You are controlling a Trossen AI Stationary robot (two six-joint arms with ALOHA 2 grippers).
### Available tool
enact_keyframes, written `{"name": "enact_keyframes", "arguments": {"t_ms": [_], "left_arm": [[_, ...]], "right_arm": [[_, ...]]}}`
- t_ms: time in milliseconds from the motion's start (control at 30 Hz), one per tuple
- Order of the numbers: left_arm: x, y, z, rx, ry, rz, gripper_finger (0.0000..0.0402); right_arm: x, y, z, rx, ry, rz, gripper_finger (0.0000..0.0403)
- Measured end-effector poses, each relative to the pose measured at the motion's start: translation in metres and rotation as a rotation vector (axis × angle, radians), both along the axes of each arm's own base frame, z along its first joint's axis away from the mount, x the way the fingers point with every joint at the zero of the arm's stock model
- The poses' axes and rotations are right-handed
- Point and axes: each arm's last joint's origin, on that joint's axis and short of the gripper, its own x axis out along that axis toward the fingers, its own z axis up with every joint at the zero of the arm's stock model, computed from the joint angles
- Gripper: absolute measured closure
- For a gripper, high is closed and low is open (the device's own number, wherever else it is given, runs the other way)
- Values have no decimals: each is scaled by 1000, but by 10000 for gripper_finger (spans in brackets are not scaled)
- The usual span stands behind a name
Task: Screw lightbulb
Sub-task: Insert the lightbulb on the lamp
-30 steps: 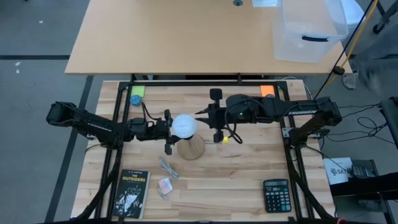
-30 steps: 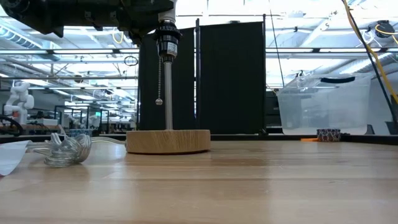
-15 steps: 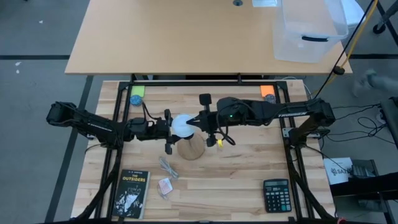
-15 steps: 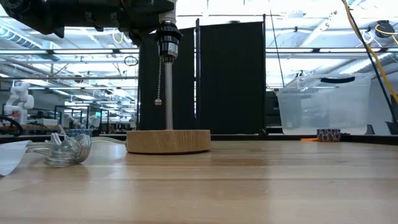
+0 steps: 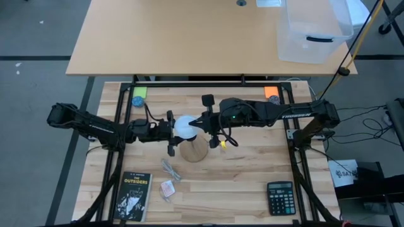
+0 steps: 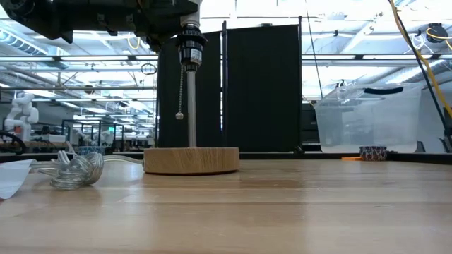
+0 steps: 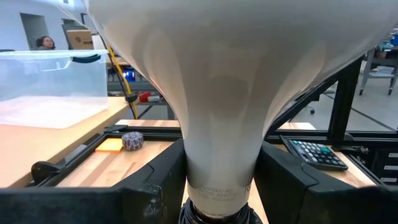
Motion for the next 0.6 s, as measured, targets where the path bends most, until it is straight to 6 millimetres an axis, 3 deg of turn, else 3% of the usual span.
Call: {"name": "enact_keyframes", "arguments": {"t_ms": [267,600], "left_arm": [[0,0,1,1,-15,0,224],[0,-4,1,6,-13,-16,133]], "right_arm": [[0,0,-3,8,23,-8,403],[0,-3,-4,15,32,-21,403]]}}
